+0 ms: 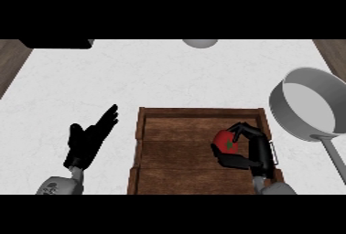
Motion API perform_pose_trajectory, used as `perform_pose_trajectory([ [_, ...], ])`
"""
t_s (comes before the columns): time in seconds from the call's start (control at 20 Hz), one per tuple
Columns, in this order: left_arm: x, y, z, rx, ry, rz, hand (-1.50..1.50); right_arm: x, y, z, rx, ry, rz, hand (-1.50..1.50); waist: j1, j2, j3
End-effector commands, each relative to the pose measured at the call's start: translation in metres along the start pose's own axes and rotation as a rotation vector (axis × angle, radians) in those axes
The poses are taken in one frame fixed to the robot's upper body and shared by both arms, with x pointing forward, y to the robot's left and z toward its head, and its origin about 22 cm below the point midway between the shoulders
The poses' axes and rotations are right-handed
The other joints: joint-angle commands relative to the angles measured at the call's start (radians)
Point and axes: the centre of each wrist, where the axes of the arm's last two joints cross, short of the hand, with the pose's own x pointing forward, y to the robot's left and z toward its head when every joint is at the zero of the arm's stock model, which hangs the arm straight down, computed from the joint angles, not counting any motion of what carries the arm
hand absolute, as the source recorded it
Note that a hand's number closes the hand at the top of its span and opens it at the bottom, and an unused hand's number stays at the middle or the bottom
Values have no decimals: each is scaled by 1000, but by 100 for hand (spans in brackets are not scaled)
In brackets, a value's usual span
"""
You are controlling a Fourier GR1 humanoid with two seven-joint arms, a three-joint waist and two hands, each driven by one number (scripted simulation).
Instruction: Pick the tomato from the tray and place it in the pot
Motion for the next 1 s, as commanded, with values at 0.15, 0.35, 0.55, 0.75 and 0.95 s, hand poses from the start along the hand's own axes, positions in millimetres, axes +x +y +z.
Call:
perform_pose_trajectory([
  [0.15,0,3,0,20,2,5,0,8,-108,-10,322,-101,214,150,-32,12,18],
  [0.35,-4,1,3,23,6,20,0,32,-175,-20,416,-168,286,150,-50,13,20],
  [0.55,-7,8,6,55,11,14,0,68,-252,-28,474,-267,334,150,-54,17,22],
  [0.75,0,7,1,35,-8,22,0,106,-321,-31,485,-390,355,150,-35,27,22],
  [0.95,-3,4,3,4,-9,0,0,134,-375,-22,458,-475,413,150,2,30,22],
])
